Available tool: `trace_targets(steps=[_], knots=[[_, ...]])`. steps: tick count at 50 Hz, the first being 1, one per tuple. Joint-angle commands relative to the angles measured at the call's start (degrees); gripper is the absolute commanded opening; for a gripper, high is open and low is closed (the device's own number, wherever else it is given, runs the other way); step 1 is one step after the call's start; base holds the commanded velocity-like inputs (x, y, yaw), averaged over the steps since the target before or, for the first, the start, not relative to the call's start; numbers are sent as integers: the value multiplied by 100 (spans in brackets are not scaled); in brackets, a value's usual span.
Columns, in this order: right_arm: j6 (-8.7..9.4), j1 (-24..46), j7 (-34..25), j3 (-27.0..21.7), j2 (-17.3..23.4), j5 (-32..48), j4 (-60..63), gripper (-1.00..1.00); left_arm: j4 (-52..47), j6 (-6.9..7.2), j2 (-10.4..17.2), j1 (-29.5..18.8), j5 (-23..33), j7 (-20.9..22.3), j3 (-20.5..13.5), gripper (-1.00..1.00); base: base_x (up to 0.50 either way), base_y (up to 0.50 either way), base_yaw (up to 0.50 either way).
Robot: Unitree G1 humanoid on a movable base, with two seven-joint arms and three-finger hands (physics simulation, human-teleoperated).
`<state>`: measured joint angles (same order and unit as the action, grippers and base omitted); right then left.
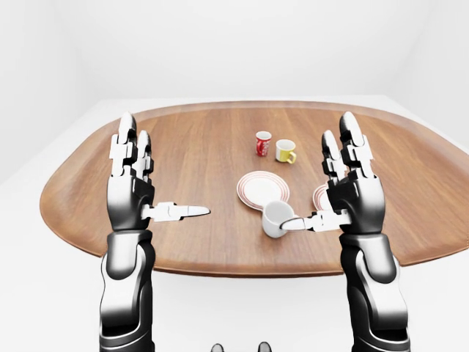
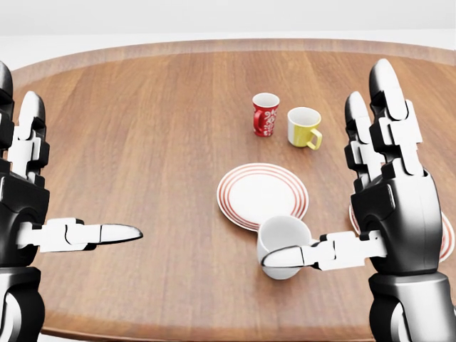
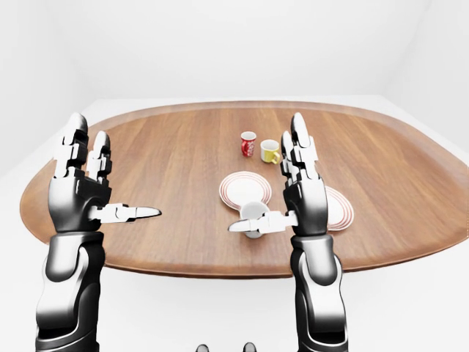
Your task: Put the white mug on the left plate.
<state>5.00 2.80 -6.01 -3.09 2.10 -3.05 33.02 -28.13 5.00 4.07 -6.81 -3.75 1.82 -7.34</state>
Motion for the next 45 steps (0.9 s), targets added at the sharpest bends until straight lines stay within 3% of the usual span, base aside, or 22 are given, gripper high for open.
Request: trace_targets(steps=[1,45], knots=[[0,-7,-39,23,-1,25,48,100,-2,0,1,1,-10,5,-3,99,50,0,0],[0,-84,-133,58,-15,95,60,100,49,0,1,35,-36,25,-18,100,50,-1,0]])
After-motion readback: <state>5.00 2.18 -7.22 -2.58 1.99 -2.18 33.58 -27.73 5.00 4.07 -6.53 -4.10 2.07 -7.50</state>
